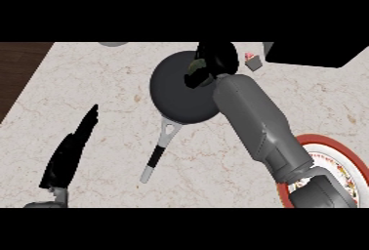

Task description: Pick the squash from the plate and place it in the pan

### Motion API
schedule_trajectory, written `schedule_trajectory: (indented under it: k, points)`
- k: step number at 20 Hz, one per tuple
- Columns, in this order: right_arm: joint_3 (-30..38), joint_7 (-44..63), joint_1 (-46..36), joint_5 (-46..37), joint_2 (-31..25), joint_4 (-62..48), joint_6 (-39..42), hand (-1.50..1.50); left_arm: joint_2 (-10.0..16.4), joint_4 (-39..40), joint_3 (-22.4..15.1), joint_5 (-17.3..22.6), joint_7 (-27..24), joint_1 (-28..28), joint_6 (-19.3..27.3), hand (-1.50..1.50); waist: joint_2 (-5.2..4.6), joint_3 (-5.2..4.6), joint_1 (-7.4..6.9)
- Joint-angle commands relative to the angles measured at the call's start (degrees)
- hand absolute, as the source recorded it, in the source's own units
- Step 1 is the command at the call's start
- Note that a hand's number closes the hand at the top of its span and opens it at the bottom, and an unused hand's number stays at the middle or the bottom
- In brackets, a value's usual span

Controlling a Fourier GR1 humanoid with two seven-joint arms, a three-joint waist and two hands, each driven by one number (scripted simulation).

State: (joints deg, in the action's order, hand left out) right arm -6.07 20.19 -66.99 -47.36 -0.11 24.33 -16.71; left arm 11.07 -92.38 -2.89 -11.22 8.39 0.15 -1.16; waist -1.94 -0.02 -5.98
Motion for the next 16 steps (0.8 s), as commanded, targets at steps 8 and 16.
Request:
schedule_trajectory:
  k: [8,16]
  points:
    - [12.1,-5.3,1.2,21.7,0.1,-6.7,0.9,-1.50,-0.8,0.7,-2.1,-0.8,-0.3,-1.6,-1.0,0.00,-0.91,0.20,-3.78]
    - [15.9,-18.7,0.8,28.2,0.1,-4.4,-14.4,-1.50,-0.3,1.4,-1.2,-0.5,-0.1,-2.8,-1.4,0.00,-0.59,0.16,-2.95]
